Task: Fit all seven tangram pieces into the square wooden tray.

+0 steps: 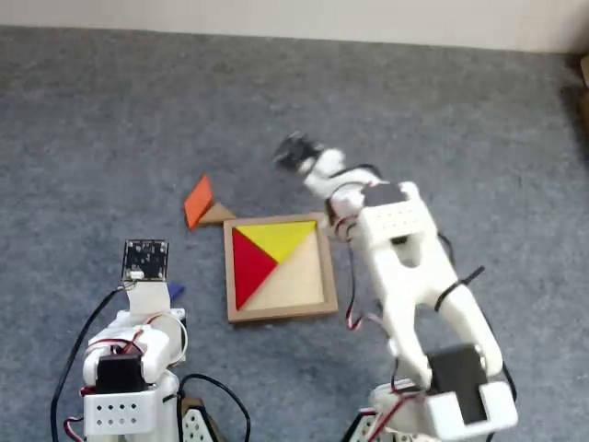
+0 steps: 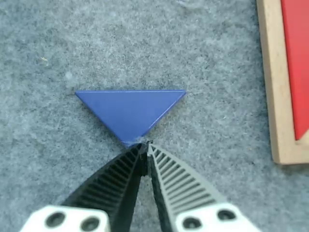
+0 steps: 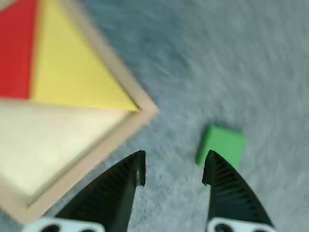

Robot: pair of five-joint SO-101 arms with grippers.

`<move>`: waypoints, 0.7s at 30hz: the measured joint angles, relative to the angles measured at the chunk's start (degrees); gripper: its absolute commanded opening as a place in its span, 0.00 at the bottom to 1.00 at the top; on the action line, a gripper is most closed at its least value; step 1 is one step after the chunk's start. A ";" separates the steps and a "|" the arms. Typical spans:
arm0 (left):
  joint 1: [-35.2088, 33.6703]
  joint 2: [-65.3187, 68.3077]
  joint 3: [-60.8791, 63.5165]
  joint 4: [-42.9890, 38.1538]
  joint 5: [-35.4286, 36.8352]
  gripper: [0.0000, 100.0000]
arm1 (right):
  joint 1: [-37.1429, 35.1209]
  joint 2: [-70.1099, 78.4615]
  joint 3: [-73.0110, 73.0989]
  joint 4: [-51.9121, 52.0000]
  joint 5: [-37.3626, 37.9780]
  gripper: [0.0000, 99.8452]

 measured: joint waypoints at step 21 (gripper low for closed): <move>0.00 0.00 0.00 0.00 0.00 0.01 | 7.03 52.31 -71.03 34.81 -8.53 0.31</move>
